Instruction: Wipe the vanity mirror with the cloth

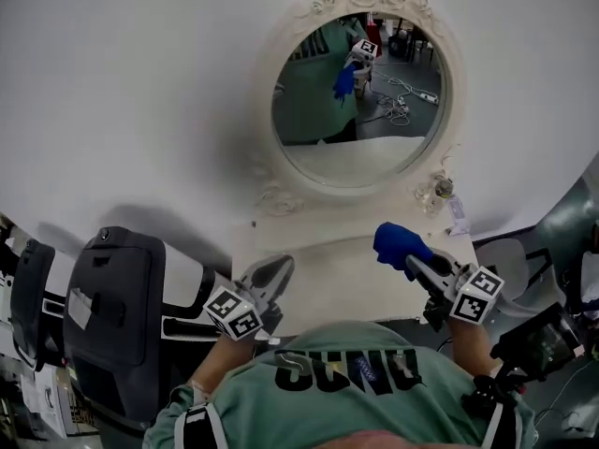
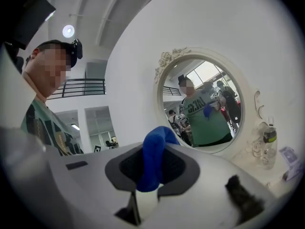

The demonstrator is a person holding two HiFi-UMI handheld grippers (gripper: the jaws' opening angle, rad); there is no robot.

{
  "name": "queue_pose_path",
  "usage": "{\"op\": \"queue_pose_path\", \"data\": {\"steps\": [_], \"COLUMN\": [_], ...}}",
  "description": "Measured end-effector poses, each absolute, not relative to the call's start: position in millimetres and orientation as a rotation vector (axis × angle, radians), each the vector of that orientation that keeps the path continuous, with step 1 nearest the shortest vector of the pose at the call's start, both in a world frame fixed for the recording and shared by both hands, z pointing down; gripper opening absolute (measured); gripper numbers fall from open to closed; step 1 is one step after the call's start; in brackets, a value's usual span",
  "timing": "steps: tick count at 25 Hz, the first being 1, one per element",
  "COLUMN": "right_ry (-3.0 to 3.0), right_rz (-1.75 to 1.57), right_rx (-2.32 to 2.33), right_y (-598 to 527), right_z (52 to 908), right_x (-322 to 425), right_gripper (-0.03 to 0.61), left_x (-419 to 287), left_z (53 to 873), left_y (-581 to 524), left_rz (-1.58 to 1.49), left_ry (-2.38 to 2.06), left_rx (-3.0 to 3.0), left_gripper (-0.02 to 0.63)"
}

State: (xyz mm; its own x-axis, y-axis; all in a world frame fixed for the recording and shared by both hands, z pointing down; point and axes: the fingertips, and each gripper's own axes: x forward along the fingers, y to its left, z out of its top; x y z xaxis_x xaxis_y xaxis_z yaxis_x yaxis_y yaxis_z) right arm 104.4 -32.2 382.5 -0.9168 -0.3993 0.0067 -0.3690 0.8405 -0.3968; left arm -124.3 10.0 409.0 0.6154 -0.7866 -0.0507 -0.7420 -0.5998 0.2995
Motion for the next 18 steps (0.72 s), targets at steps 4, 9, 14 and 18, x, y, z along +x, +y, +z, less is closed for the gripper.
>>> {"op": "queue_pose_path", "data": {"steps": [4,9,14,18], "right_ry": [2.936,2.97,3.127,3.129], "right_rz": [-0.616,-0.596,-0.178,0.438], "right_rx": [-0.7,-0.656,-0.448,-0.348], "right_y": [-65,-129,-192,-222], "right_z": [391,395,356,290], "right_x": [105,121,109,61], "right_gripper": [0.06,0.06,0.061,0.06], "left_x": [-126,-107,-94,-103], "left_z": [419,432,426,426], "left_y": [-32,-77,-105,-90], "left_rz": [-0.264,-0.275,-0.356,-0.368], "left_ry": [-1.197,-1.259,-1.469,-1.641], "left_rx": [2.584,2.508,2.383,2.283], "left_gripper": [0.009,0.009,0.009,0.009]}}
